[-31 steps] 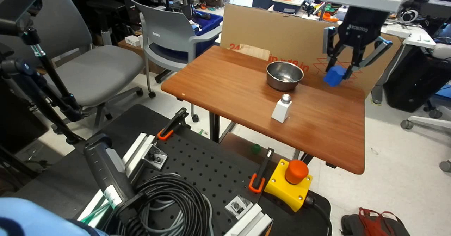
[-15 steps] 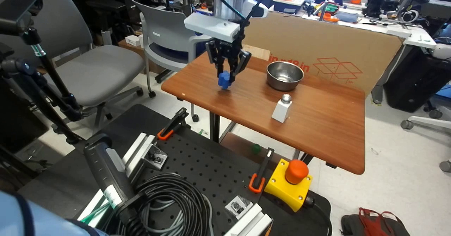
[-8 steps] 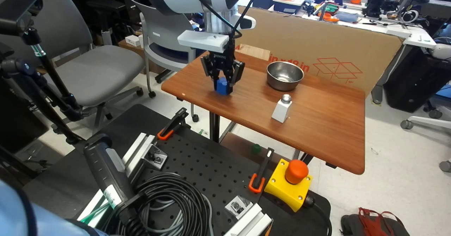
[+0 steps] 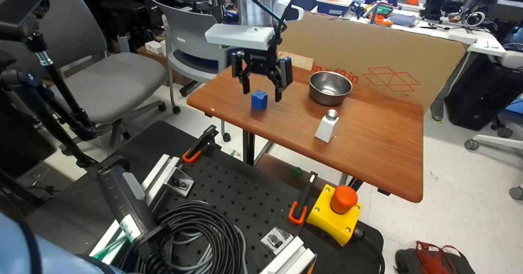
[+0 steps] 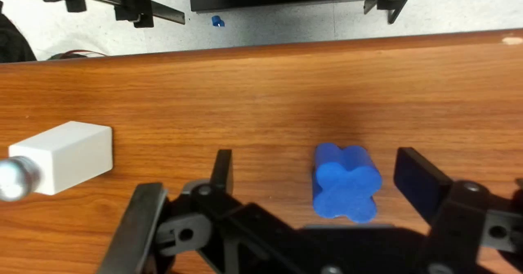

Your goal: Pick up the blue object from the right side of the table and put it on the left

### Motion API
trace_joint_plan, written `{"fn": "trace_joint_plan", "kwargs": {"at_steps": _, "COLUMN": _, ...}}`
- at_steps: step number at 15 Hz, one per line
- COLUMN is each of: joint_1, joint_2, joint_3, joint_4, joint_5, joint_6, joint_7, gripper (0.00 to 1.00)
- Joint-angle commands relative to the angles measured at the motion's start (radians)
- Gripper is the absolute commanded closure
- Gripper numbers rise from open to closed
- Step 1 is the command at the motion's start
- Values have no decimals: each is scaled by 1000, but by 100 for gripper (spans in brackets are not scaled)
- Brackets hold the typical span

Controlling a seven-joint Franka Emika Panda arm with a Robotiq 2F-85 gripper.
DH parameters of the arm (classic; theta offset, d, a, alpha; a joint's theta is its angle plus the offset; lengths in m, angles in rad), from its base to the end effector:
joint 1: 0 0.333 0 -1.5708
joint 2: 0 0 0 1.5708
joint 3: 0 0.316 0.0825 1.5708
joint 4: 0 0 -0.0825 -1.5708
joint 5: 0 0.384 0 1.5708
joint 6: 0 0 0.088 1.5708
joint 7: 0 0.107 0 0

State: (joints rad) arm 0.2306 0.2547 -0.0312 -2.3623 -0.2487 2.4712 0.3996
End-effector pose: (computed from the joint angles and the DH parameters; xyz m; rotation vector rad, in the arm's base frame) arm 0.4848 0.0981 0.2083 2.9543 0.0100 -0.1414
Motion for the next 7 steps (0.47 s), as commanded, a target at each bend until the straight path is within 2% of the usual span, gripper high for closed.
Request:
{"fn": "trace_joint_plan", "kwargs": {"at_steps": 1, "joint_1": -83, "joint_2": -205, "joint_3": 7, "joint_4": -123, "joint_5": 37, "joint_6": -110, "joint_7": -137, "gripper": 0}}
{"fn": "trace_joint_plan", "kwargs": {"at_steps": 2, "joint_1": -101, "joint_2": -241, "joint_3": -5, "joint_4": -129, "joint_5": 19, "joint_6": -176, "joint_7": -133, "gripper": 0}}
{"fn": "trace_joint_plan", "kwargs": {"at_steps": 3, "joint_1": -89, "joint_2": -131, "joint_3": 24, "joint_4": -73, "joint_5": 5, "joint_6": -100, "joint_7": -84, "gripper": 0}}
{"fn": "trace_joint_plan", "kwargs": {"at_steps": 5, "joint_1": -128, "joint_2": -205, "joint_3": 21, "joint_4": -102, "joint_5": 8, "joint_6": -160, "joint_7": -116, "gripper": 0}}
{"fn": "trace_joint_plan", "kwargs": {"at_steps": 7, "joint_1": -135, "joint_2": -232, "joint_3": 22, "joint_4": -118, "joint_5": 8, "joint_6": -167, "joint_7": -121, "gripper": 0}}
